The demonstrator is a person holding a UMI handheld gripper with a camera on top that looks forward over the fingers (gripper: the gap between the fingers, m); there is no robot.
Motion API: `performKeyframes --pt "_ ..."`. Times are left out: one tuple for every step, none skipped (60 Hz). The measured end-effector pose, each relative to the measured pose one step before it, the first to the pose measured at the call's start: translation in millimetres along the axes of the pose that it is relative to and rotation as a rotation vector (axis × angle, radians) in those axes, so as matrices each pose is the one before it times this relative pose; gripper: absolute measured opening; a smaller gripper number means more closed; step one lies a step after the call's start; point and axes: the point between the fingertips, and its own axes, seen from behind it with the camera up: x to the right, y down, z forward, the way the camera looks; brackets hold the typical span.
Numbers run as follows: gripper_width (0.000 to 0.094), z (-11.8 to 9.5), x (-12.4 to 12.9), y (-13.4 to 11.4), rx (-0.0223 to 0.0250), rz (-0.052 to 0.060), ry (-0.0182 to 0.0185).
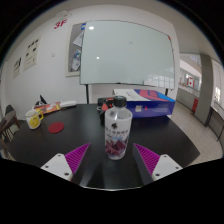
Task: Pour water
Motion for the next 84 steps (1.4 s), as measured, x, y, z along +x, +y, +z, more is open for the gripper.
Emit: performKeyframes --pt "0.0843 6.82 1.71 -2.71 0.00635 -0.0004 -0.00206" --pt "0.0843 6.63 1.71 -2.91 0.00699 -0.0006 -0.00203" --pt "0.0844 6.33 1.25 -2.71 0.00740 -0.0010 -0.00151" --pt "0.0845 5.82 1.25 -2.75 0.00766 -0.0004 -0.00135" --pt "0.0846 5.77 1.30 -2.77 0.00813 -0.0002 -0.00134" --pt "0.0845 5.35 1.20 -2.60 0.00857 -0.0006 -0.00148" --pt "0.0844 5.24 1.09 -2.40 0.00778 -0.0011 -0.00137" --pt "0.0844 5.54 1.14 -1.97 0.00691 -0.0013 -0.00009" --pt "0.0844 4.79 1.56 -2.02 0.00423 -0.0022 0.00159" --pt "0.0844 5.55 1.37 -1.22 0.00440 -0.0020 0.00304" --pt "0.0840 4.00 1.46 -1.66 0.00386 -0.0011 0.00290" --pt "0.0835 4.26 -0.48 -2.27 0.00399 -0.0006 0.00191" --pt "0.0826 2.17 -0.28 -1.38 0.00408 0.0008 0.00007" --pt "0.0817 3.22 -0.19 -1.19 0.00416 0.0006 -0.00211" --pt "0.0803 2.96 -0.39 -1.38 0.00439 0.0007 -0.00321" --pt "0.0805 2.58 -0.60 -1.30 0.00469 0.0004 -0.00340" --pt "0.0741 2.67 -0.46 -1.09 0.00553 0.0002 -0.00291" --pt "0.0677 2.22 0.24 -1.23 0.00575 -0.0010 -0.00146" --pt "0.0612 2.14 0.78 -1.02 0.00581 -0.0010 0.00239" --pt "0.0548 4.88 4.14 -0.38 0.00745 -0.0007 -0.00276" --pt "0.0545 -1.39 -3.75 -0.60 0.00707 0.0009 0.00409" --pt "0.0542 0.75 -0.82 -0.88 0.00481 -0.0017 -0.00027" --pt "0.0529 0.80 -1.19 -0.48 0.00574 -0.0015 -0.00382" --pt "0.0516 0.35 -1.34 -0.51 0.00510 -0.0022 -0.00389" --pt "0.0508 0.14 -0.91 -0.77 0.00592 -0.0025 -0.00244" --pt "0.0488 -0.19 -0.70 -0.97 0.00616 -0.0023 0.00017" --pt "0.0478 -0.37 0.22 -0.31 0.00433 -0.0001 0.00256" --pt "0.0459 -0.56 0.20 -0.02 0.00351 0.0003 0.00325" --pt "0.0449 1.50 3.35 0.78 0.00397 -0.0008 -0.00050" --pt "0.0432 -0.11 -1.00 -0.13 0.00243 -0.0036 -0.00175" --pt "0.0422 -1.05 -0.77 -0.21 0.00101 -0.0051 -0.00265" --pt "0.0423 -0.41 -0.78 -0.25 0.00097 -0.0039 -0.00296" --pt "0.0405 -0.14 -0.76 0.07 -0.00068 -0.0033 -0.00121" --pt "0.0404 -0.14 0.05 -0.17 -0.00029 -0.0016 0.00157" --pt "0.0404 0.09 0.32 0.00 -0.00111 -0.0020 0.00191" --pt "0.0403 -0.18 -0.69 0.13 -0.00206 -0.0028 0.00032" --pt "0.0403 -0.38 -1.02 -0.26 -0.00152 -0.0037 -0.00100" --pt "0.0403 -0.42 -0.65 -0.39 -0.00048 -0.0041 0.00119" --pt "0.0403 -0.20 0.54 -0.63 0.00044 -0.0041 0.00425" --pt "0.0402 -1.33 -0.56 -1.22 0.00032 -0.0037 0.00807" --pt "0.0401 -0.13 0.77 -0.97 0.00084 -0.0047 0.00614" --pt "0.0403 -0.37 0.14 -1.28 0.00013 -0.0060 0.00505" --pt "0.0403 -0.24 0.19 -1.80 0.00022 -0.0069 0.00591" --pt "0.0402 -0.53 0.74 -2.76 0.00176 -0.0051 0.00882" --pt "0.0403 -0.65 1.38 -3.50 0.00408 -0.0041 0.01061" --pt "0.0404 -0.38 0.58 -3.70 0.00423 -0.0056 0.00763" --pt "0.0403 -0.50 0.00 -3.91 0.00349 -0.0083 0.00495" --pt "0.0405 0.10 0.93 -5.13 0.00290 -0.0108 0.00540" --pt "0.0404 0.46 2.12 -3.61 0.00607 -0.0107 0.00923" --pt "0.0405 -2.01 0.80 -6.67 0.00614 -0.0114 0.01420" --pt "0.0405 -0.45 1.53 -5.39 0.00676 -0.0152 0.01267" --pt "0.0404 -0.51 0.11 -6.09 0.00513 -0.0185 0.01026" --pt "0.0403 -0.01 0.03 -5.93 0.00463 -0.0201 0.01033" --pt "0.0403 -0.38 0.81 -7.22 0.00547 -0.0193 0.01373" --pt "0.0404 -0.51 1.28 -7.48 0.00655 -0.0180 0.01736" --pt "0.0402 -0.20 0.66 -8.53 0.00657 -0.0193 0.01718" --pt "0.0402 1.87 1.89 -8.38 0.00552 -0.0204 0.01428" --pt "0.0401 -0.23 0.23 -8.79 0.00563 -0.0217 0.01578" --pt "0.0402 -2.91 -0.94 -9.09 0.00686 -0.0245 0.02269" --pt "0.0403 -0.49 0.98 -9.73 0.00802 -0.0244 0.01917" --pt "0.0402 -0.55 1.08 -10.16 0.00803 -0.0260 0.01932" --pt "0.0404 -0.75 0.57 -10.64 0.00787 -0.0285 0.01892" --pt "0.0404 -0.74 0.00 -10.45 0.00723 -0.0299 0.01866" --pt "0.0403 -0.80 -0.08 -10.21 0.00749 -0.0302 0.01813" --pt "0.0404 -1.11 0.11 -10.88 0.00882 -0.0307 0.01768" --pt "0.0404 -0.87 -0.73 -11.75 0.01123 -0.0304 0.01625" --pt "0.0404 -0.16 -0.94 -12.15 0.01334 -0.0313 0.01551" --pt "0.0403 -0.58 -0.74 -12.67 0.01398 -0.0349 0.01573" --pt "0.0402 6.24 3.60 -10.70 0.01652 -0.0387 0.00616" --pt "0.0403 -3.84 -3.80 -13.10 0.01104 -0.0457 0.02378" --pt "0.0403 -1.19 -0.68 -13.35 0.01387 -0.0481 0.01771" --pt "0.0403 0.16 -1.08 -12.50 0.01511 -0.0463 0.01445" --pt "0.0403 0.11 -1.02 -13.52 0.01732 -0.0448 0.01454" --pt "0.0402 0.09 -1.77 -13.78 0.02011 -0.0431 0.01346" --pt "0.0403 0.67 -1.87 -13.76 0.02136 -0.0429 0.01233" --pt "0.0402 0.75 -2.20 -13.96 0.02050 -0.0457 0.01047" --pt "0.0401 0.68 -2.88 -13.42 0.01928 -0.0483 0.00929" --pt "0.0403 1.18 -2.66 -13.27 0.01990 -0.0491 0.00763" --pt "0.0402 1.34 -2.90 -13.71 0.02088 -0.0492 0.00632" --pt "0.0403 7.56 -0.99 -8.00 0.03087 -0.0397 -0.00391" --pt "0.0402 1.15 -3.73 -14.15 0.02214 -0.0479 0.00363" --pt "0.0403 -2.70 -0.15 -19.80 0.01580 -0.0604 0.00676" --pt "0.0402 1.07 -4.39 -13.76 0.02022 -0.0523 -0.00040" --pt "0.0402 1.00 -5.28 -13.15 0.01935 -0.0552 -0.00165"
